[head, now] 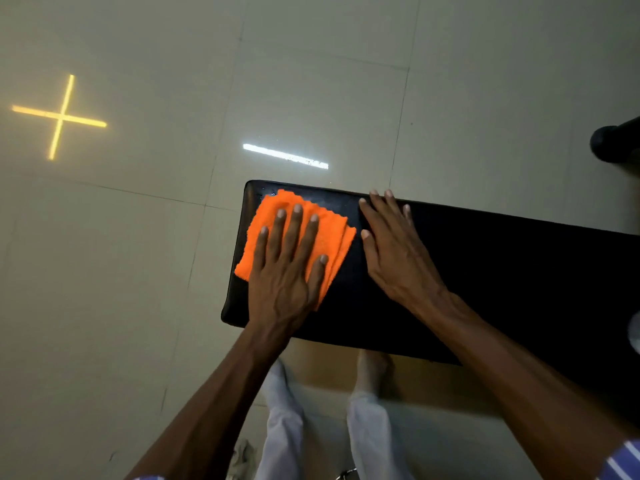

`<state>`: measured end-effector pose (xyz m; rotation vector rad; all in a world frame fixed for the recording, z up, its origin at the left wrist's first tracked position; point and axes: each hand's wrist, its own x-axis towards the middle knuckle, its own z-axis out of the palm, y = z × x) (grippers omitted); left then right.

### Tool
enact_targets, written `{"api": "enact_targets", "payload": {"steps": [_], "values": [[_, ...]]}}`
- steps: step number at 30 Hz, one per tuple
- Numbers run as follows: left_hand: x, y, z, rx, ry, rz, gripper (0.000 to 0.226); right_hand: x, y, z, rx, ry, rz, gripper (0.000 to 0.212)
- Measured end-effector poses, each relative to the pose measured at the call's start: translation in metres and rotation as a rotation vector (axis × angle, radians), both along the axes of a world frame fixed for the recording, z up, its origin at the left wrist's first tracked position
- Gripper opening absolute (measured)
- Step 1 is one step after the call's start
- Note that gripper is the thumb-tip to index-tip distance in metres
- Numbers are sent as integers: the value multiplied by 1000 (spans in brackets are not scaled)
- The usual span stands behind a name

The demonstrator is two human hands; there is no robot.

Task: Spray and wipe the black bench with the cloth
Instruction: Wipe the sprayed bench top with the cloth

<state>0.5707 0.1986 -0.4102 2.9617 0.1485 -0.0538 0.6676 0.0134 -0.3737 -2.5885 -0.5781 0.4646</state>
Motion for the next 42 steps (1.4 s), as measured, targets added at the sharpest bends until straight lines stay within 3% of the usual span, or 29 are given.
{"api": "enact_targets", "payload": {"steps": [8, 14, 21, 28, 35, 42], "values": [[62, 9, -3, -70, 12, 150, 60, 1, 23, -16, -107, -109, 73, 58], [-4, 7, -2, -49, -4, 69, 61, -2, 23, -20, -179, -174, 79, 60], [61, 31, -6, -139, 7, 235, 61, -5, 23, -30, -220, -215, 81, 60], [-25, 1, 0, -131, -3, 364, 62, 1, 17, -22, -159, -115, 123, 65], [11, 6, -6, -188, -41, 566, 62, 0, 10, -30, -203, -172, 195, 72], [-56, -36, -9, -126, -79, 659, 62, -2, 8, -28, -198, -192, 280, 70]]}}
